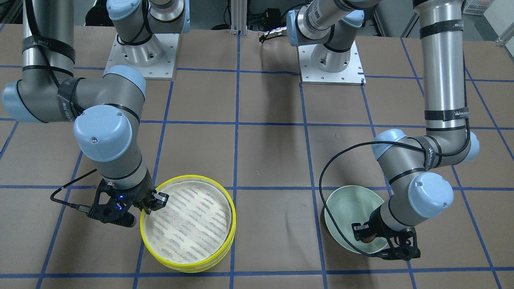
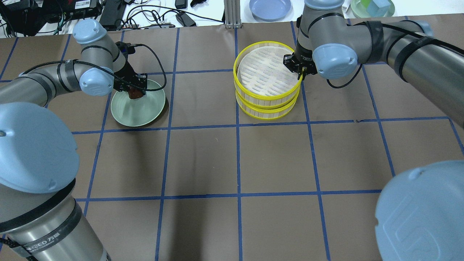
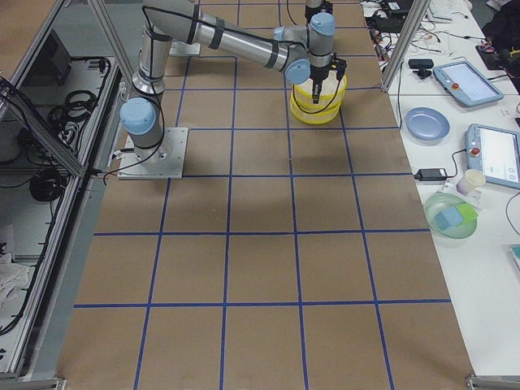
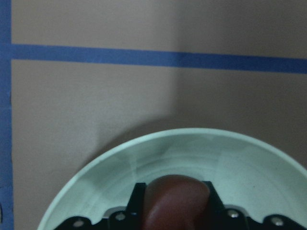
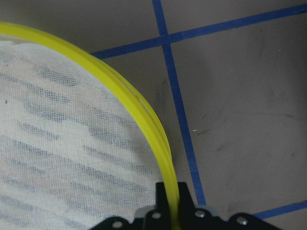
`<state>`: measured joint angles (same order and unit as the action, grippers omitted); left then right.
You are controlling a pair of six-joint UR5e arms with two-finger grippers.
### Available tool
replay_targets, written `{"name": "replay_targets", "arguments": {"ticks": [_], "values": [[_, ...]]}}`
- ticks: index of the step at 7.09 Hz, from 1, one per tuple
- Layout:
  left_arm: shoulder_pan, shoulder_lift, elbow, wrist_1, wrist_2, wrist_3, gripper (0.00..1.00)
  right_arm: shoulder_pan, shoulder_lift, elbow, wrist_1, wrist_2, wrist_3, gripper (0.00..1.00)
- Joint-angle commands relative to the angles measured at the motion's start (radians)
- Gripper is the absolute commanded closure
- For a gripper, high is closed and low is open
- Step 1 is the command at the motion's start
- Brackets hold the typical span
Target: Stack buns with steamer
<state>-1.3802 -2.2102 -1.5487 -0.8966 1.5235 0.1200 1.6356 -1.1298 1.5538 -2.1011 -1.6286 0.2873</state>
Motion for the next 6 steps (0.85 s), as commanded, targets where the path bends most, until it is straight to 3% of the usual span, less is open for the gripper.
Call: {"name": "replay_targets", "arguments": {"ticks": [1, 4, 6], "values": [[0.001, 0.035, 0.007, -0.007, -0.07, -0.051, 1.0, 0.001, 0.01, 0.0, -0.014, 0.007, 0.007, 1.0], [-0.017, 0.128, 0.012, -0.01, -0.233, -0.303, 1.0, 0.0, 0.018, 0.002, -0.014, 0.004, 0.003, 1.0], [-0.098, 0.179, 0.012, -0.005, -0.281, -0.522, 1.0, -0.003, 0.016, 0.002, -0.008, -0.005, -0.005, 1.0]]}}
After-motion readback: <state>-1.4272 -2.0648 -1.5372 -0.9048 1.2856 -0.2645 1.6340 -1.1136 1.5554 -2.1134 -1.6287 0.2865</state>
